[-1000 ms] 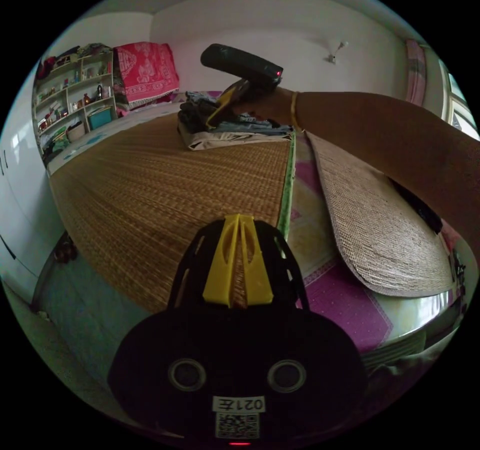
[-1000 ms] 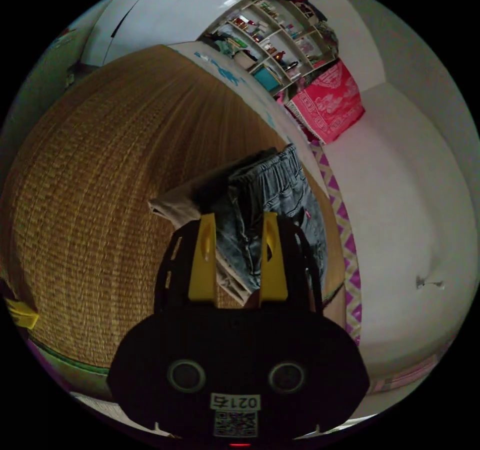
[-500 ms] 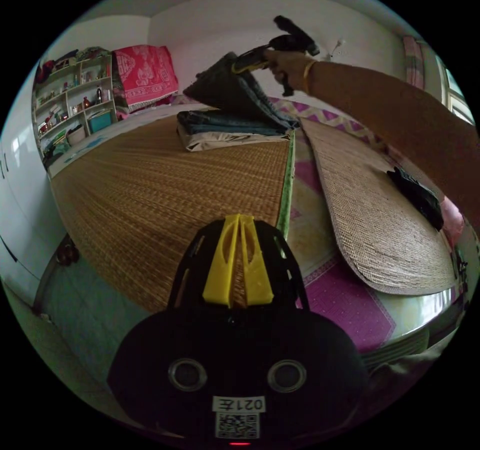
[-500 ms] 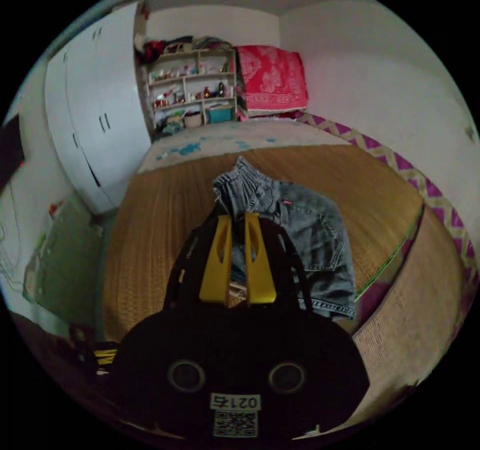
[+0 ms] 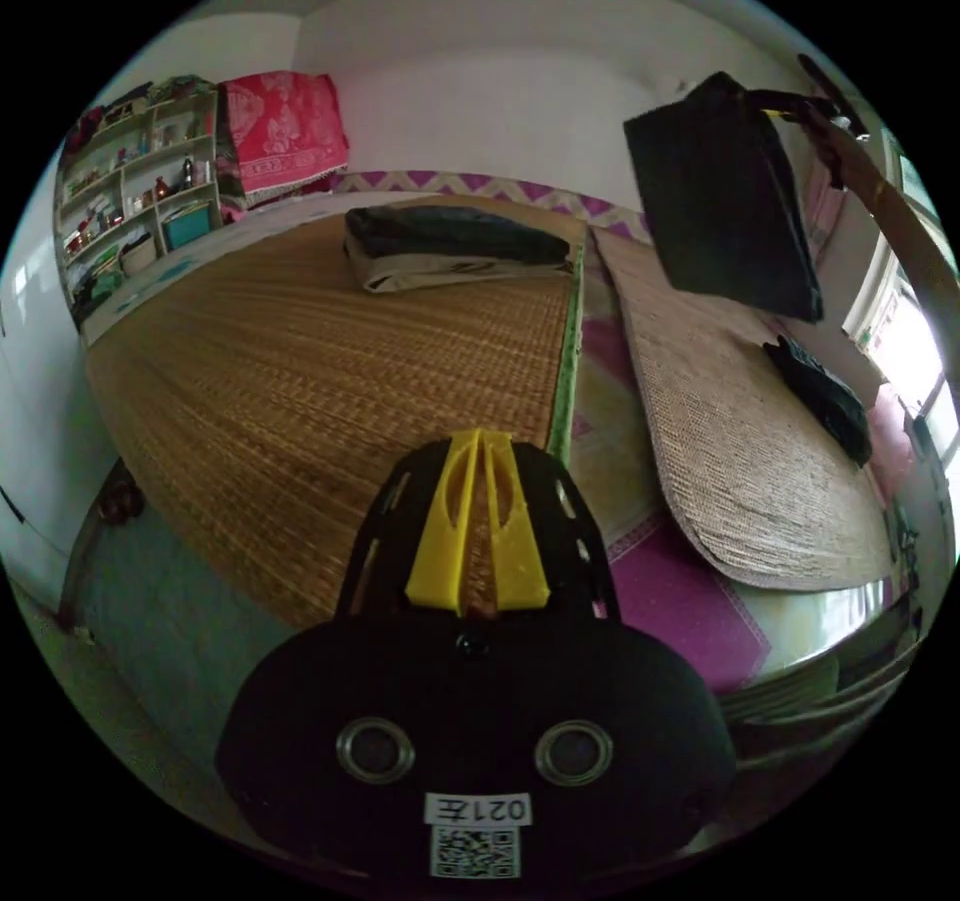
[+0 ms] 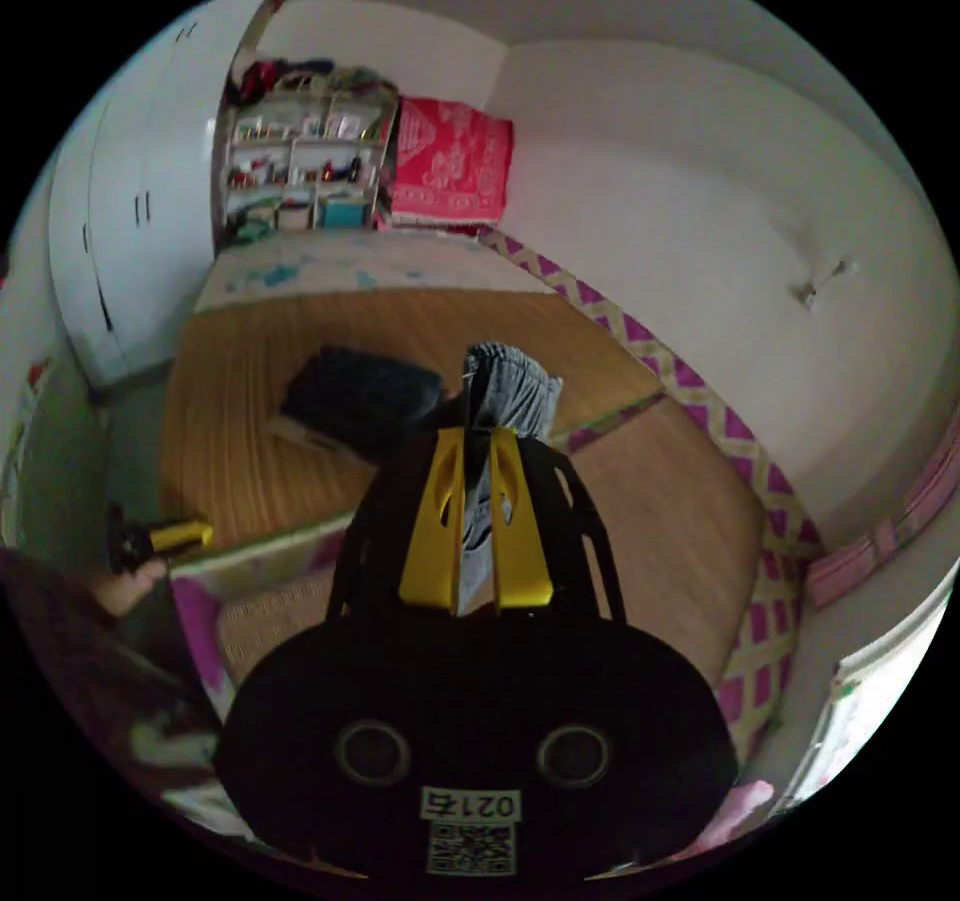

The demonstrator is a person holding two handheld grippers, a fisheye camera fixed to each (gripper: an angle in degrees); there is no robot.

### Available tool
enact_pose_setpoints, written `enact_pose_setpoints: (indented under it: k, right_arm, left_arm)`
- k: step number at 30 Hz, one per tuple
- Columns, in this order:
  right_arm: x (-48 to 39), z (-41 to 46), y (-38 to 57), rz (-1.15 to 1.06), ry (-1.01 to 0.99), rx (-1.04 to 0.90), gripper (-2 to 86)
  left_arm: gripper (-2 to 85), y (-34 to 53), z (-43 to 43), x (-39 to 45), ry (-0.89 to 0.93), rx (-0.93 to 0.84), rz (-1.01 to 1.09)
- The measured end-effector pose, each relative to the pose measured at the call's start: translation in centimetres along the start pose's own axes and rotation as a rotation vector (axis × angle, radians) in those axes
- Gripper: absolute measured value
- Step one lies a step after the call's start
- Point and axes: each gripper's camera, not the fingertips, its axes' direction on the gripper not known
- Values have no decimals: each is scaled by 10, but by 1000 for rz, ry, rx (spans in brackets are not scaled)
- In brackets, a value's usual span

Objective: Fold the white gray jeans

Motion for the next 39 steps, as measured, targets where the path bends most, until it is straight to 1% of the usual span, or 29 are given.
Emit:
enact_pose_setpoints:
  k: [1,2,3,5,6,8,9,10,14,15,17,20,24,27,28,31,33,35,36,38,39]
  right_arm:
    - [-14,-6,21,-52,19,-58,41]
    - [-33,-5,44,-98,17,-121,41]
    - [-44,-1,56,-121,12,-156,41]
    - [-91,24,113,-189,-29,-280,41]
    - [-102,31,129,-192,-52,-306,40]
    - [-137,58,190,-165,-170,-381,41]
    - [-143,63,204,-151,-193,-383,42]
    - [-151,64,227,-114,-251,-337,43]
    - [-135,35,268,74,-193,-166,48]
    - [-130,31,273,104,-206,-151,48]
    - [-107,18,292,206,-294,-99,48]
    - [-77,5,316,308,-392,-53,46]
    - [-45,-11,347,380,-433,-2,37]
    - [-7,-42,382,463,-444,82,33]
    - [12,-59,399,497,-431,112,33]
    - [62,-112,452,581,-376,186,34]
    - [94,-149,495,651,-342,230,35]
    - [132,-198,563,762,-288,294,36]
    - [139,-210,582,792,-271,309,36]
    - [162,-254,659,928,-179,358,35]
    - [166,-263,678,962,-151,356,36]
  left_arm:
    - [-8,-3,-5,9,53,8,35]
    - [-7,-6,-16,20,137,57,46]
    - [-7,-8,-23,27,184,83,58]
    - [-1,-18,-40,59,315,152,72]
    - [3,-20,-42,66,346,163,66]
    - [33,-26,-34,89,507,135,40]
    - [44,-26,-29,95,542,117,50]
    - [58,-24,-20,107,580,84,70]
    - [70,-7,-3,140,559,86,127]
    - [71,-6,-2,145,538,89,139]
    - [76,-8,7,166,487,81,183]
    - [85,-16,22,186,501,53,189]
    - [89,-23,47,213,412,17,229]
    - [60,-28,92,236,268,-148,262]
    - [34,-27,109,242,217,-191,267]
    - [-1,-27,119,255,219,-189,298]
    - [-6,-24,123,267,193,-181,310]
    - [-9,-23,130,278,184,-177,311]
    - [-9,-23,131,279,187,-177,308]
    - [-10,-23,138,285,207,-182,293]
    - [-10,-23,140,287,213,-183,289]
